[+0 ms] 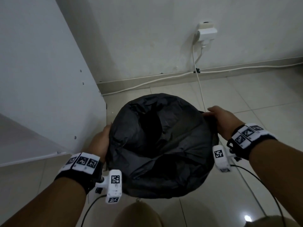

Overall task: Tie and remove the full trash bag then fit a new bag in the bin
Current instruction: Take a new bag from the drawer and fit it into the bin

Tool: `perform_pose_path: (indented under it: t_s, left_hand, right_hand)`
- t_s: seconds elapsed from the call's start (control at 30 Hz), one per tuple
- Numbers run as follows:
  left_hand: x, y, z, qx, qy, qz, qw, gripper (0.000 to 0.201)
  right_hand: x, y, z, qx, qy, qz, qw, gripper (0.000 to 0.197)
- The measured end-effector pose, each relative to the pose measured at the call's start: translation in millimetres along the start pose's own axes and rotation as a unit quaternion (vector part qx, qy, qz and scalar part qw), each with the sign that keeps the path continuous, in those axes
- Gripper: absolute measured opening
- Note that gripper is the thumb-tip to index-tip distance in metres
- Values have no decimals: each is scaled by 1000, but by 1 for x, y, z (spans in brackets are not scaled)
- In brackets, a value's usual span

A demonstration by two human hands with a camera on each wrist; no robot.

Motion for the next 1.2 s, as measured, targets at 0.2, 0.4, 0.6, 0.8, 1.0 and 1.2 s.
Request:
perform_pose_path:
  t_s: [0.2, 0.4, 0.6, 0.8, 1.0, 1.2]
  left_hand:
    - [-33, 10, -34, -173, 96, 66, 978, 62]
    - [-73, 30, -26, -175, 116, 14, 978, 62]
    - [-109, 37, -22, 26, 76, -94, 992, 82]
    - [-114, 42, -29, 121, 112, -140, 976, 119]
    - [-108, 22, -32, 195, 42, -196, 960, 94]
    - [-104, 11, -40, 193, 35, -223, 955, 79]
  right_hand:
    - [-24, -32, -30, -33, 96, -37, 994, 43]
    - [-37, -57, -6, -72, -11, 43, 996, 97]
    - [-67, -98, -21, -30, 42, 7, 999, 72]
    - [-88, -80, -24, -177, -87, 128, 972, 78]
    - [-72, -98, -34, -177, -55, 201, 962, 90]
    - [-76, -93, -42, -175, -22, 258, 950, 88]
Point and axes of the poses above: each hand's wrist, its own x-axis towards the middle knuckle, its own z-axis out of the back of the hand, y = z × x, the point moved 9 cm from there along x, towards the middle knuckle, and after that the axes turned 11 degrees about -z, right-handed, at the moved point
